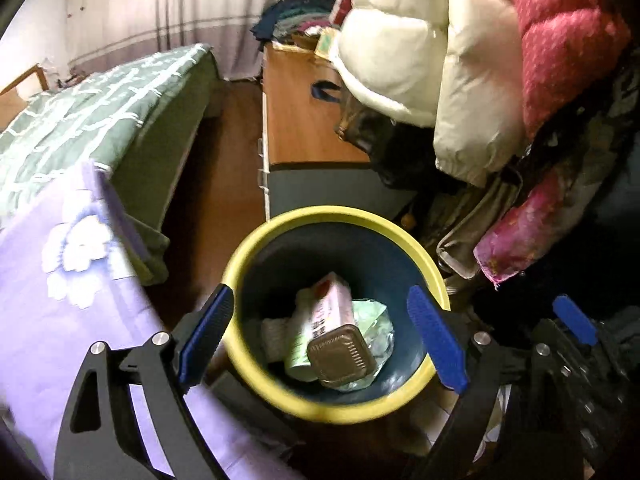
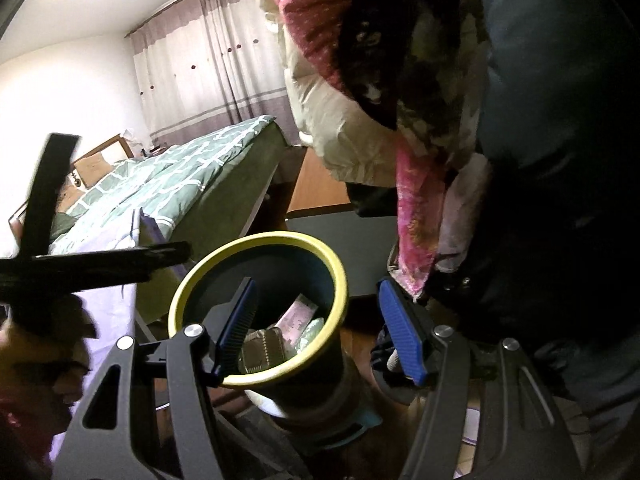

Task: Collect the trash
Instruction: 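Carry the brown container over the bin and open the left gripper, then move the right gripper to the white towel and grasp it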

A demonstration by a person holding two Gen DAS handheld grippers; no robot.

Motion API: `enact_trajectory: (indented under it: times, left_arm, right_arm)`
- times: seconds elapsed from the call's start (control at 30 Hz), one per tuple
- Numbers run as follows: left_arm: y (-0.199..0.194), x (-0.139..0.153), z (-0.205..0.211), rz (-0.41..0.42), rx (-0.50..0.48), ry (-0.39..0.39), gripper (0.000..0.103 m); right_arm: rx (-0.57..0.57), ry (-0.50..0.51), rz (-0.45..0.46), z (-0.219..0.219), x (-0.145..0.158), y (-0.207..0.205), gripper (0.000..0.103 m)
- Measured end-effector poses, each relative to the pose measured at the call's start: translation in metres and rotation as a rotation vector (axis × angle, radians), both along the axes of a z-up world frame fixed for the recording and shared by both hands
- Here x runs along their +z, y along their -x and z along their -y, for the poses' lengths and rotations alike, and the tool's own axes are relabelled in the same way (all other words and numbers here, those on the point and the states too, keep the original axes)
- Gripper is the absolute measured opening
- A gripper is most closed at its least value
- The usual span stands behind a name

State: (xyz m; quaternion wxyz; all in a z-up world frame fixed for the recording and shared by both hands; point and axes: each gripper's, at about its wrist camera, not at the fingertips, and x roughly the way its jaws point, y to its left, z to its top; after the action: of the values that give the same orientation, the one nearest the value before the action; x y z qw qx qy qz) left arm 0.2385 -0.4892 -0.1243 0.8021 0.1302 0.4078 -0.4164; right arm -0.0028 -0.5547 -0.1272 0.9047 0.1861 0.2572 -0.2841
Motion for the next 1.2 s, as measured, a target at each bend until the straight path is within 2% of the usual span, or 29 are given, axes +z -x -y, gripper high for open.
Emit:
enact_trajectory:
  times: [0.17, 0.4, 0.6, 0.8, 0.9, 1.0, 1.2]
  left_arm:
    - [0.008, 0.032, -0.077, 0.035, 0.101, 0.073, 0.093]
    - [0.022, 0.066, -0.241, 0.12, 0.355, 0.132, 0.094]
    - [0.044, 0.081, -0.38, 0.209, 0.621, 0.129, 0.095]
    - [0.07, 0.09, -0.499, 0.275, 0.865, 0.136, 0.096]
    - [0.077, 0.088, -0.546, 0.281, 0.949, 0.149, 0.096]
    - [0.079, 0.081, -0.575, 0.266, 0.989, 0.159, 0.096]
    - [0.075, 0.065, -0.597, 0.228, 0.998, 0.159, 0.096]
  right_arm:
    - [0.062, -0.003, -0.017, -0.017, -0.003, -0.015, 0.061]
    - [0.223, 0.02, -0.044, -0.077, -0.001, -0.05, 0.061]
    - [0.443, 0.036, -0.062, -0.158, 0.005, -0.093, 0.061]
    - [0.714, 0.035, -0.065, -0.266, 0.013, -0.14, 0.061]
    - [0.85, 0.039, -0.079, -0.323, 0.016, -0.165, 0.061]
    - [0.965, 0.038, -0.121, -0.38, 0.009, -0.189, 0.061]
    - [1.031, 0.063, -0.228, -0.444, -0.011, -0.233, 0.061]
